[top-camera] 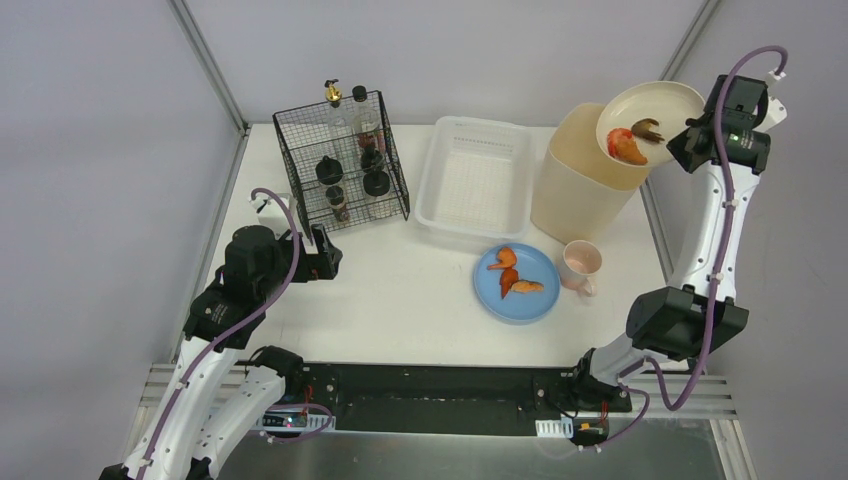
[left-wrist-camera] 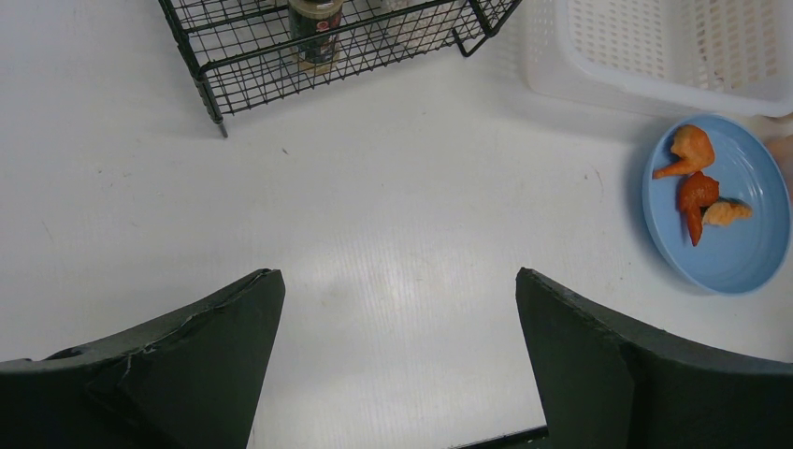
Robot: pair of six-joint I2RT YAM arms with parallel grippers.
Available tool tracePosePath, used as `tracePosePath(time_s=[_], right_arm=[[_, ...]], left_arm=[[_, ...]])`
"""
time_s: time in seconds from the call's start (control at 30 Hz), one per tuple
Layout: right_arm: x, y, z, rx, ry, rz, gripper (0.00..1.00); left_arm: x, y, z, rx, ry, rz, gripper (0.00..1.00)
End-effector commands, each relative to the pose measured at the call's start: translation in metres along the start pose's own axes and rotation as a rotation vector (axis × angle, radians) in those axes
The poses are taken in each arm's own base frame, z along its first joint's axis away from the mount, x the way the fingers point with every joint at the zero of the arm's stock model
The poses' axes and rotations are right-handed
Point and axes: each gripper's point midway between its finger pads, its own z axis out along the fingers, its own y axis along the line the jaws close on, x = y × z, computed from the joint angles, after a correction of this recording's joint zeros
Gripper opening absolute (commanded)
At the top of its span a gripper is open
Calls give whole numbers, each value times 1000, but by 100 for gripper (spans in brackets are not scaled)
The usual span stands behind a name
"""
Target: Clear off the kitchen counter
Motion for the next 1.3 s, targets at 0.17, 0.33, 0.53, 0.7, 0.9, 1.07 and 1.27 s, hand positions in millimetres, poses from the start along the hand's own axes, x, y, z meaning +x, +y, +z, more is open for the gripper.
tracePosePath(time_s=[0.17, 0.33, 0.53, 0.7, 0.9, 1.07, 1.27], right_arm=[[-26, 29, -7, -39, -228, -193, 0], [-32, 37, -10, -4, -328, -308, 0], [-41, 41, -15, 58, -445, -445, 0], [-52, 48, -30, 106, -578, -523, 0], [-64, 51, -46, 123, -666, -558, 0], [-68, 72, -72, 118, -788, -649, 0], [-70, 87, -93, 97, -860, -695, 0]], left_arm=[[-5, -3, -3, 15, -18, -1, 99], [-4, -3, -2, 13, -17, -1, 99], [-5, -3, -2, 13, -17, 0, 99], [-4, -3, -1, 10, -15, 0, 99], [-4, -2, -1, 7, -13, 0, 99], [-5, -2, -1, 7, -13, 0, 99], [-4, -3, -1, 10, -13, 0, 99]])
